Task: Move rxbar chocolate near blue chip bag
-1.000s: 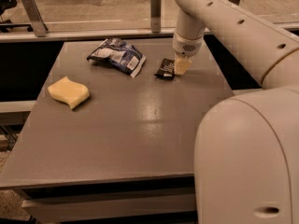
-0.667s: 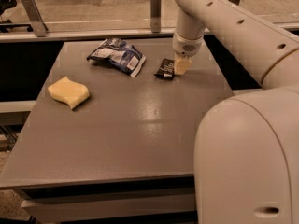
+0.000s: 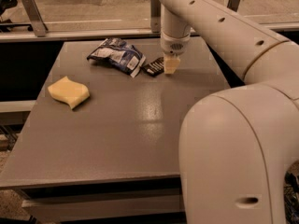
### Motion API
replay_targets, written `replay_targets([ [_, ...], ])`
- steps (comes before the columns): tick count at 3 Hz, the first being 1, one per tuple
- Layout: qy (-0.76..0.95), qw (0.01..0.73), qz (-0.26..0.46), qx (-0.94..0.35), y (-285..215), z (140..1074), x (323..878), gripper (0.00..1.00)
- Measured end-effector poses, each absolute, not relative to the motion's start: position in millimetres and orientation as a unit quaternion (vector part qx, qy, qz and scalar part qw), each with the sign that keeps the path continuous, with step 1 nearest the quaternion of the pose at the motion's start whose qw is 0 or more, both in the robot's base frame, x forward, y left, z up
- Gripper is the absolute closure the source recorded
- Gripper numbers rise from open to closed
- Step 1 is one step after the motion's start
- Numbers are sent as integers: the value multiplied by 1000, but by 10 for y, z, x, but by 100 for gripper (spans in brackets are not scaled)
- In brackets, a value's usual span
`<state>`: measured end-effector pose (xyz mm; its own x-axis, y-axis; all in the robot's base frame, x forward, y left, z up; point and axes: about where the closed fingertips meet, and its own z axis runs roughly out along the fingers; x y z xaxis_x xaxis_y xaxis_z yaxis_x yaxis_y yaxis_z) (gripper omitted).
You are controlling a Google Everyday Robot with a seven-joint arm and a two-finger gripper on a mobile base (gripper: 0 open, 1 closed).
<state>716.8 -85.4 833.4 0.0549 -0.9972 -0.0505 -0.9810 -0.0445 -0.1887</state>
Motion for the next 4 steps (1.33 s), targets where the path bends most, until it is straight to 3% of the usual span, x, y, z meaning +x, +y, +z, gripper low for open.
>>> replay_targets([
  [2,656,60,-80,-748,-368,8585,7205,100],
  [4,658,79,-123,-739,-539,9189,7077,100],
])
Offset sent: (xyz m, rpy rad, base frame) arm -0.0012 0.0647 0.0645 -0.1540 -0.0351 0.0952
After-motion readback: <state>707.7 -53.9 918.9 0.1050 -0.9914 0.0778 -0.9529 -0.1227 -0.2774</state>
